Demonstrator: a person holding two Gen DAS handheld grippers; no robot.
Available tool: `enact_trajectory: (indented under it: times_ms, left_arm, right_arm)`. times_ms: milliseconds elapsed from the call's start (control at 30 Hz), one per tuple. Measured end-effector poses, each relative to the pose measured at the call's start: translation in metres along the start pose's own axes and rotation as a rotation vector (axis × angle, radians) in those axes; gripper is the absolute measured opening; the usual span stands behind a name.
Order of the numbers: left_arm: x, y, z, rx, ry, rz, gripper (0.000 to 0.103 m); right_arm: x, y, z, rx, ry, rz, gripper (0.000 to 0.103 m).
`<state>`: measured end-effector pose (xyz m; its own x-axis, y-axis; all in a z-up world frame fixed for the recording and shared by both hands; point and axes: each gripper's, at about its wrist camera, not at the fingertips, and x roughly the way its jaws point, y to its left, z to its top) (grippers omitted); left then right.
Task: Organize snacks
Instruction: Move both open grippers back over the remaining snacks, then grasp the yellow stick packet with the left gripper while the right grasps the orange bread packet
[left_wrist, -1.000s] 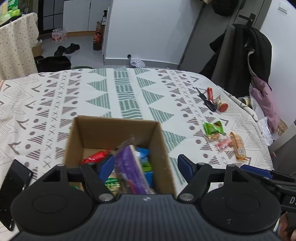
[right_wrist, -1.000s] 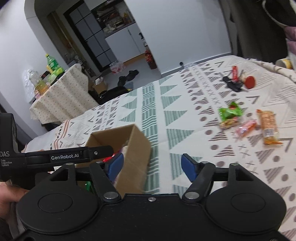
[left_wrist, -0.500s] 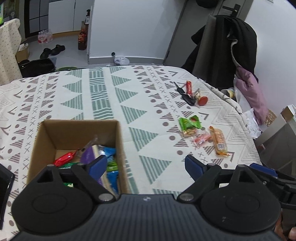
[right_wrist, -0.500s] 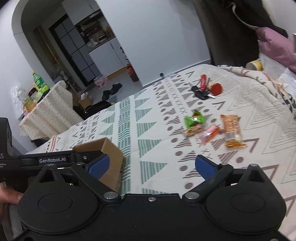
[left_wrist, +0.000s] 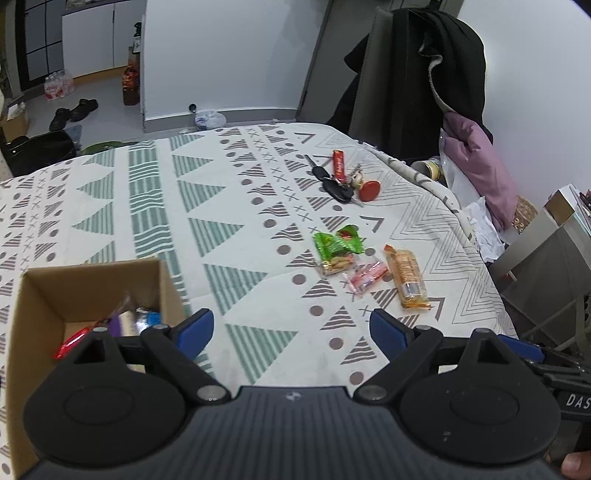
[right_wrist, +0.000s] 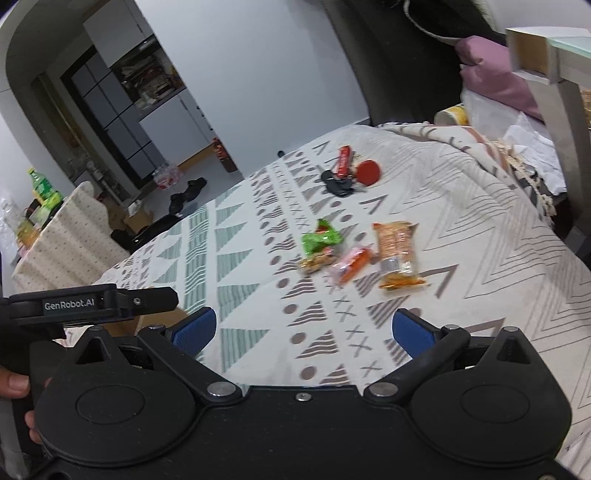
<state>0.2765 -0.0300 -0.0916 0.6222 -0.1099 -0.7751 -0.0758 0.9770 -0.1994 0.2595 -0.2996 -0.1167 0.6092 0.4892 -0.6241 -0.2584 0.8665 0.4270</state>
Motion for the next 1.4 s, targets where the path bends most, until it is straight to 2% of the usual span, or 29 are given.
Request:
enact_trajectory:
  times_ms: [100,367,567,933,1200,1300,1400]
  left_arm:
    - [0.010,-0.008,0.003,0.011,0.001,0.004,0.091]
    - [0.043,-0.028,0.012,0.032,-0.002,-0.010,0.090]
    - [0.075,-0.043,0.019,0.048,0.013,-0.028,0.087]
    - [0.143,-0.048,0.029,0.076,0.074,-0.002,0.065]
    - [0.179,-0.050,0.028,0.167,0.115,0.021,0.065]
    - [0.190,-0.052,0.029,0.172,0.123,0.016,0.065]
    - [0.198,-0.055,0.029,0.188,0.115,0.021,0.065]
  right_arm:
    - [0.004,-0.010,0.002,0.008,-0.004,-0.014,0.099]
    - [0.024,-0.037,0.012,0.029,0.013,-0.042,0.082]
    - [0.043,-0.054,0.021,0.047,0.030,-0.051,0.076]
    - [0.088,-0.071,0.035,0.041,0.067,-0.082,0.072]
    - [0.117,-0.074,0.043,0.001,0.102,-0.115,0.072]
    - [0.127,-0.075,0.042,-0.005,0.120,-0.127,0.072]
    - [0.135,-0.075,0.039,-0.025,0.133,-0.151,0.066]
